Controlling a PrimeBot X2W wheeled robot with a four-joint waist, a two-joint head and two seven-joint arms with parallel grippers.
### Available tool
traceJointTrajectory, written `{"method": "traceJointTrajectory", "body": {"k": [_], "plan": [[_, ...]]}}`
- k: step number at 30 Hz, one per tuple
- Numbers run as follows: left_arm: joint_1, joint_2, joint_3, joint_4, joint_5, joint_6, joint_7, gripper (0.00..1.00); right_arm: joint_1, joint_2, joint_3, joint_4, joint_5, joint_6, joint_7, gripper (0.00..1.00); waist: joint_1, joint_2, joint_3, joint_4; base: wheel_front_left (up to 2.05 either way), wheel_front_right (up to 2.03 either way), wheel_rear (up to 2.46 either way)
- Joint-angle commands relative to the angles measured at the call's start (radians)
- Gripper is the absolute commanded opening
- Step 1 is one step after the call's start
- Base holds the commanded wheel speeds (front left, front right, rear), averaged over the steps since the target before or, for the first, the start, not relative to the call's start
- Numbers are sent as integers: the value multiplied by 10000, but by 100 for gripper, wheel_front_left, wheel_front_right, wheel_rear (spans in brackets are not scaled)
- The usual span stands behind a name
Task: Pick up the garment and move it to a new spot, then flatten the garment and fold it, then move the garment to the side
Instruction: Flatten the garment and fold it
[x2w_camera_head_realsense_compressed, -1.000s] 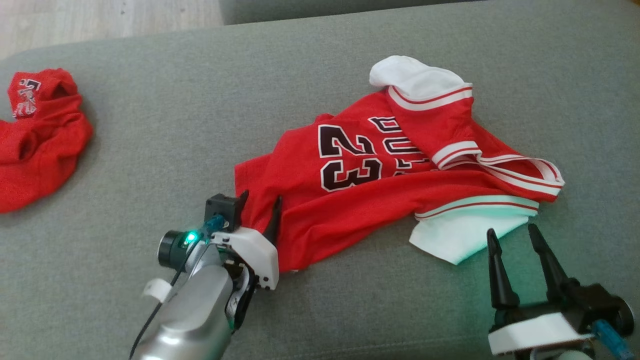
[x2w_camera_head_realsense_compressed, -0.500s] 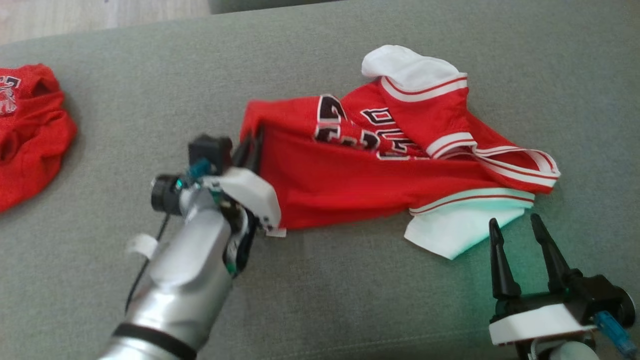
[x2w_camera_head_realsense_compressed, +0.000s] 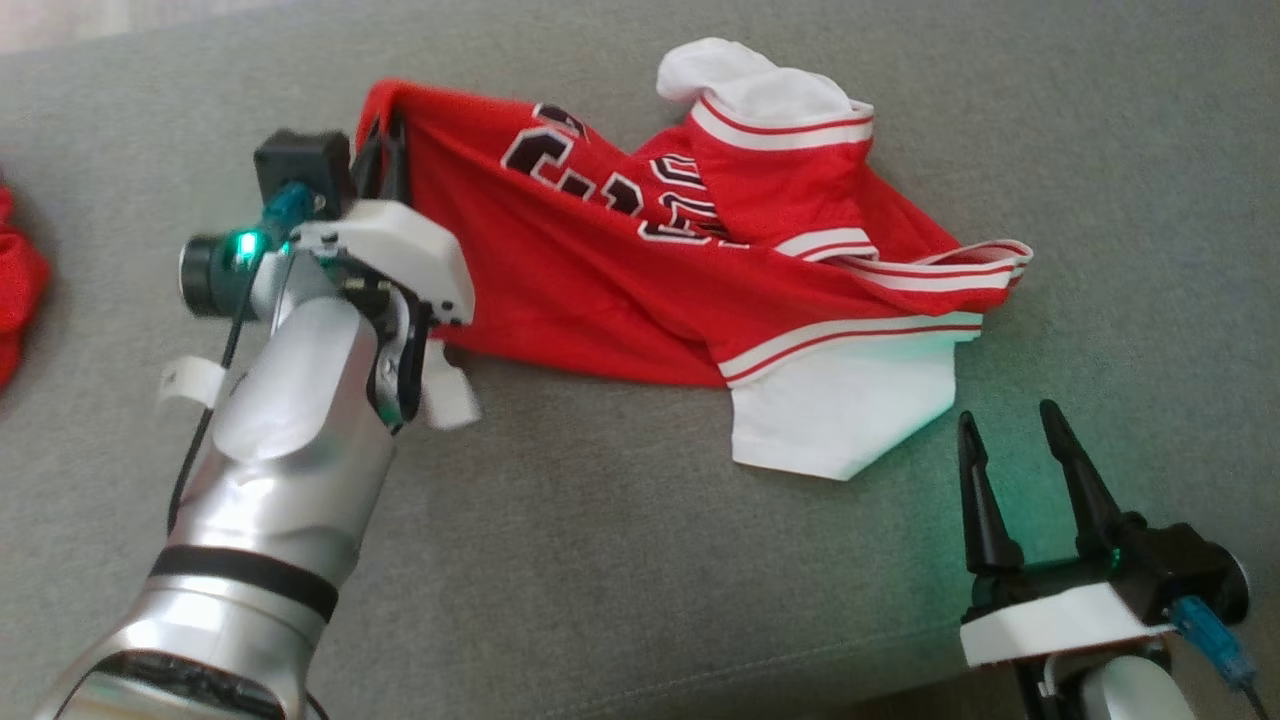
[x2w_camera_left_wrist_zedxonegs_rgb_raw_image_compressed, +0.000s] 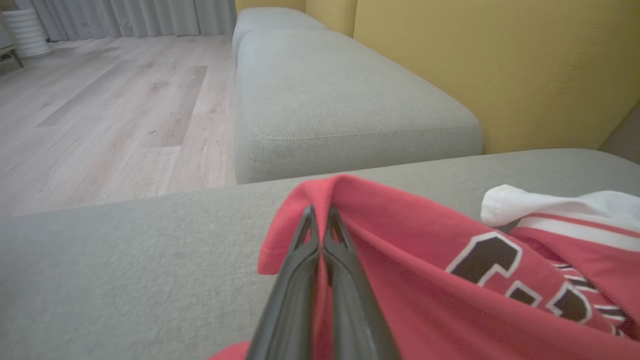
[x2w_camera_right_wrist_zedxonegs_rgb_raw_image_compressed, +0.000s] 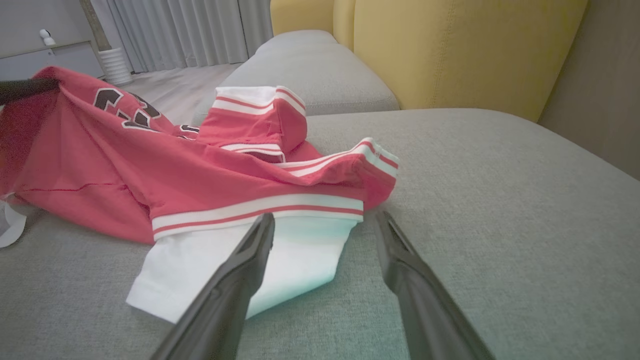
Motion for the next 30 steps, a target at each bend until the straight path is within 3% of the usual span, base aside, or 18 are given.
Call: {"method": "traceJointTrajectory", "body": {"k": [1,8,10,11,15,21,25,30], "plan": [[-432,306,370,-367,147,-48,-121,0,-299,-83,236,-217,79,71,-120,100,-1,0,120,-115,0,0,0],[-501,373,703,-938,1003,-563,-122,0,-540,-83,350,-123,197,71,-120,100,-1,0,360,-443,0,0,0],[-376,299,774,-809,1048,-926,-123,48,-577,-83,352,-83,221,71,-120,100,-1,0,379,-487,0,0,0],[-324,280,764,-544,1082,-1054,-123,100,-584,-83,367,-48,229,71,-120,100,-1,0,367,-511,0,0,0],[-208,174,1208,-361,1012,-1071,-123,100,-556,-83,283,48,326,71,-120,100,-1,0,247,-519,0,0,0],[1139,-56,2092,-1722,848,-849,-123,100,-224,-83,32,95,450,71,-120,100,-1,0,-280,-372,0,0,0],[3060,-179,2652,-2730,736,-402,-123,100,86,-83,-174,7,517,71,-120,100,-1,0,-679,-250,0,0,0],[4442,-209,2946,-2858,658,51,-123,100,284,-83,-242,-128,571,71,-120,100,-1,0,-722,-90,0,0,0]]}}
